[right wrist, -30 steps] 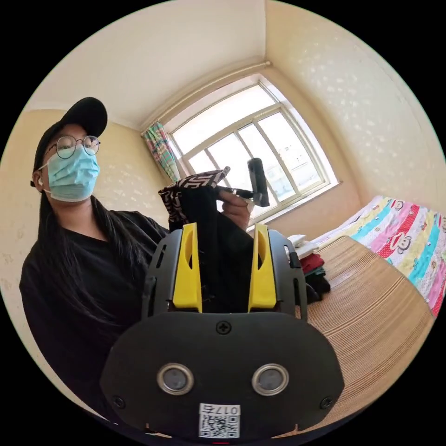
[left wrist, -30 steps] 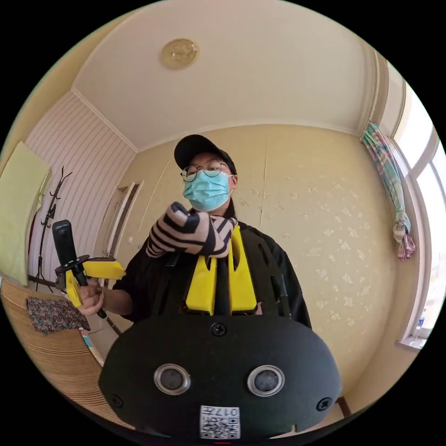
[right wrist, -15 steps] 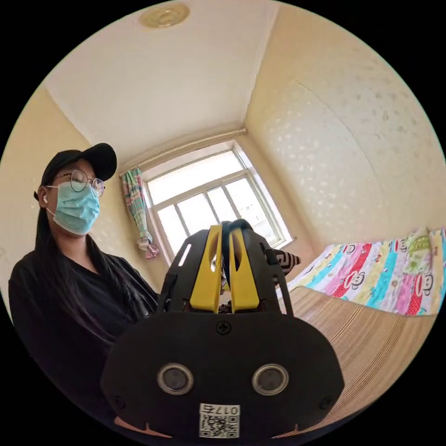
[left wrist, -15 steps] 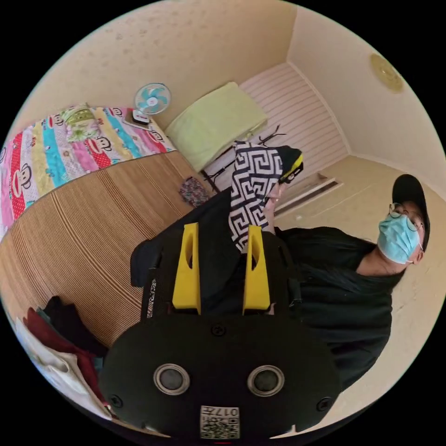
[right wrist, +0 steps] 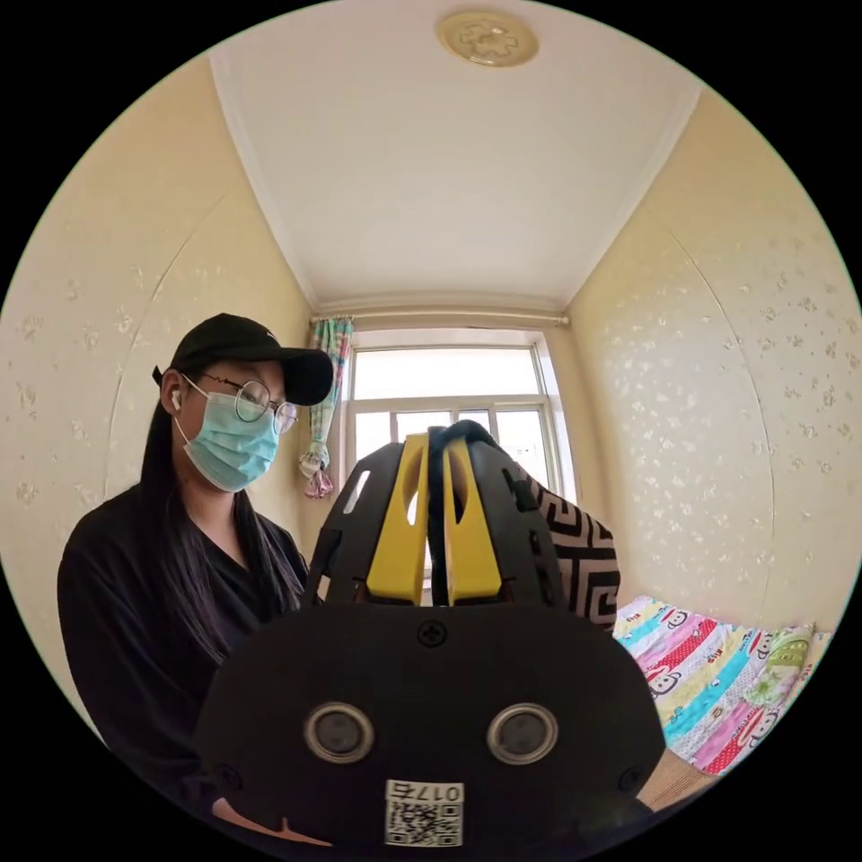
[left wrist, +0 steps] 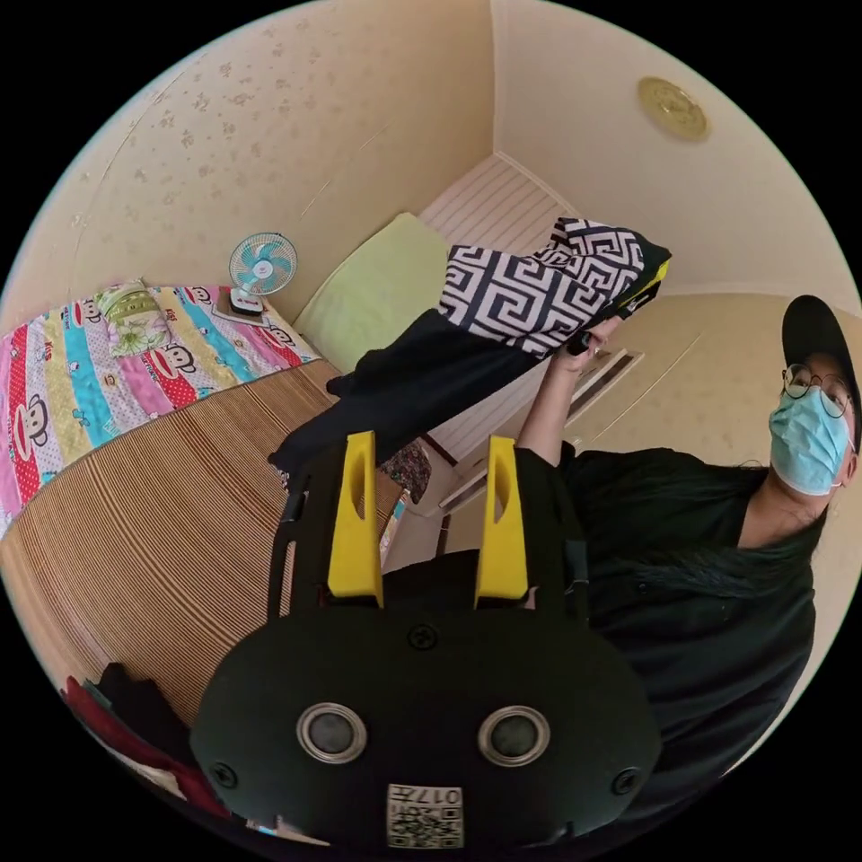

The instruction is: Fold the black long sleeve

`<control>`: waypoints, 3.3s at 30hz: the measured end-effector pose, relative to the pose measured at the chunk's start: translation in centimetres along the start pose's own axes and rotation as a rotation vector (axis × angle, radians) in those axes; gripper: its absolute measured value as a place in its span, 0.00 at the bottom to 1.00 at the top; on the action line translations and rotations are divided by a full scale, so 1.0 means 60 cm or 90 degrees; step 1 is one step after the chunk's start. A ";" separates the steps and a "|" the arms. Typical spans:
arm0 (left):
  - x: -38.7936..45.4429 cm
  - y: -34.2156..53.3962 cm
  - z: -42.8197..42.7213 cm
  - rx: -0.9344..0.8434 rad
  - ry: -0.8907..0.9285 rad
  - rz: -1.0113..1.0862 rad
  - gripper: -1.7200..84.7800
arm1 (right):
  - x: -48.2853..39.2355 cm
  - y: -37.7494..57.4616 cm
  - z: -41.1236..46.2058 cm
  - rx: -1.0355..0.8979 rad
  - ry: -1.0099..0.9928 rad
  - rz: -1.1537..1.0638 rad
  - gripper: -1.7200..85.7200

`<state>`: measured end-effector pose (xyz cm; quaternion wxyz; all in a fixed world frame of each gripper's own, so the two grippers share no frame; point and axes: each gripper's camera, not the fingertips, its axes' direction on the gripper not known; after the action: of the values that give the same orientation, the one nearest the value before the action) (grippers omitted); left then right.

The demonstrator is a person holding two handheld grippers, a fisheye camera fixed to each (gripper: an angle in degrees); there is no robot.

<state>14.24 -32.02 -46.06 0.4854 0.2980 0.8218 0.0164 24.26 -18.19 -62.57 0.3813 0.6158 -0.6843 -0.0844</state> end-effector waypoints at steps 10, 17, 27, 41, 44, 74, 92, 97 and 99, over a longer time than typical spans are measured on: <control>0.036 0.048 -0.002 0.259 0.009 0.047 0.06 | 0.018 0.066 -0.076 -0.060 0.144 0.083 0.05; 0.129 0.017 -0.087 0.340 -0.002 0.173 0.04 | 0.006 0.230 -0.109 -0.255 0.049 0.166 0.05; 0.247 0.017 -0.063 0.351 0.110 0.324 0.04 | 0.050 0.449 0.042 -0.279 -0.260 0.316 0.14; 0.240 0.094 -0.073 0.352 0.073 0.254 0.03 | 0.179 0.573 0.208 -0.211 -0.260 0.540 0.11; 0.245 0.106 -0.075 0.328 0.044 0.238 0.03 | 0.176 0.539 0.158 -0.105 -0.242 0.496 0.05; 0.179 0.088 0.058 -0.003 0.124 0.067 0.15 | -0.249 0.061 0.293 -0.098 0.584 -0.195 0.03; 0.273 0.026 -0.234 0.203 -0.093 0.102 0.01 | -0.197 0.065 -0.014 -0.243 0.549 -0.004 0.03; 0.309 0.002 -0.284 0.120 -0.113 0.118 0.01 | -0.233 0.149 -0.126 -0.180 0.411 0.097 0.03; 0.334 -0.006 -0.304 0.104 -0.110 0.118 0.01 | -0.284 0.137 -0.144 -0.160 0.375 0.064 0.03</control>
<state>-7.70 -17.40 -52.36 0.5247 0.4111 0.7448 -0.0313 22.42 2.16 -58.88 0.6394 0.5273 -0.5586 0.0326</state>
